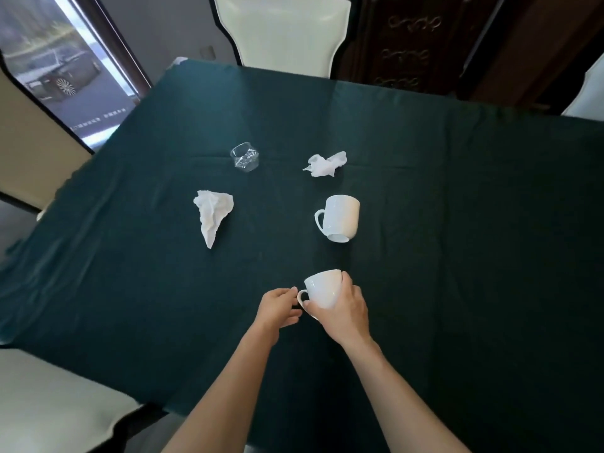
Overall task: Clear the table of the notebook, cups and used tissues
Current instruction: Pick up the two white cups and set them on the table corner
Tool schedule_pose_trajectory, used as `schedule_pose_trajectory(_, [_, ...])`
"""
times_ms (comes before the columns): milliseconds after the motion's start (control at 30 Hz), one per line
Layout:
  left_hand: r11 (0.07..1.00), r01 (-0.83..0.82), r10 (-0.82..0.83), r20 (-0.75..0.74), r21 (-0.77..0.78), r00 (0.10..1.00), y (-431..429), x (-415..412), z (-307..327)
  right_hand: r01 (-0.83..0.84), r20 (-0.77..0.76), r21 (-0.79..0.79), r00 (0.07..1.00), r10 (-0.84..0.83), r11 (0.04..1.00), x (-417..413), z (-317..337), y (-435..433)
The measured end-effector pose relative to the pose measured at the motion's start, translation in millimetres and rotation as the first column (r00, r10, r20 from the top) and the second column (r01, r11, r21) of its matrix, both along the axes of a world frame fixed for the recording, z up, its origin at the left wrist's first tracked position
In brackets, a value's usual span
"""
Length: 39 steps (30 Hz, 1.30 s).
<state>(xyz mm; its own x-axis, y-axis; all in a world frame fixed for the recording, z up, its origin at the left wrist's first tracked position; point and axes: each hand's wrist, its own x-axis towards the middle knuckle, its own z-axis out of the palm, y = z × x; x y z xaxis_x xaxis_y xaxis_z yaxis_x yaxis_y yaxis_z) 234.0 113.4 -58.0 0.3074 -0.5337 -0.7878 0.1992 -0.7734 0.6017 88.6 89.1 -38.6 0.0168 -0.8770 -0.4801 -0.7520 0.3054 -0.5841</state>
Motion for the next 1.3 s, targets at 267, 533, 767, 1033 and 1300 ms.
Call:
schedule_pose_trajectory(267, [1.0, 0.021, -0.017, -0.181, 0.018, 0.983, 0.7, 16.4, 6.5, 0.099, 0.012, -0.119, 0.995, -0.098, 0.988, 9.3, -3.8, 2.9])
schedule_pose_trajectory(533, [0.992, 0.086, -0.116, -0.372, -0.097, 0.921, -11.1, 57.5, 28.0, 0.173, 0.344, -0.083, 0.929, -0.134, 0.981, 17.2, 31.8, 6.1])
schedule_pose_trajectory(767, [0.977, 0.059, -0.147, -0.451, -0.203, 0.881, -12.7, 61.7, 48.1, 0.23, 0.368, -0.202, 0.919, -0.144, 0.952, 34.4, 45.0, 13.7])
schedule_pose_trajectory(1033, [0.905, 0.036, -0.186, -0.316, -0.425, 0.931, 3.6, 62.3, 62.2, 0.237, 0.308, -0.273, 0.94, -0.149, 0.932, 47.0, 39.1, 19.1])
schedule_pose_trajectory(1300, [0.914, -0.009, -0.126, -0.305, -0.405, 0.944, 28.7, 56.8, 44.3, 0.064, 0.299, -0.157, 0.954, -0.014, 0.986, 44.1, 32.9, 12.2])
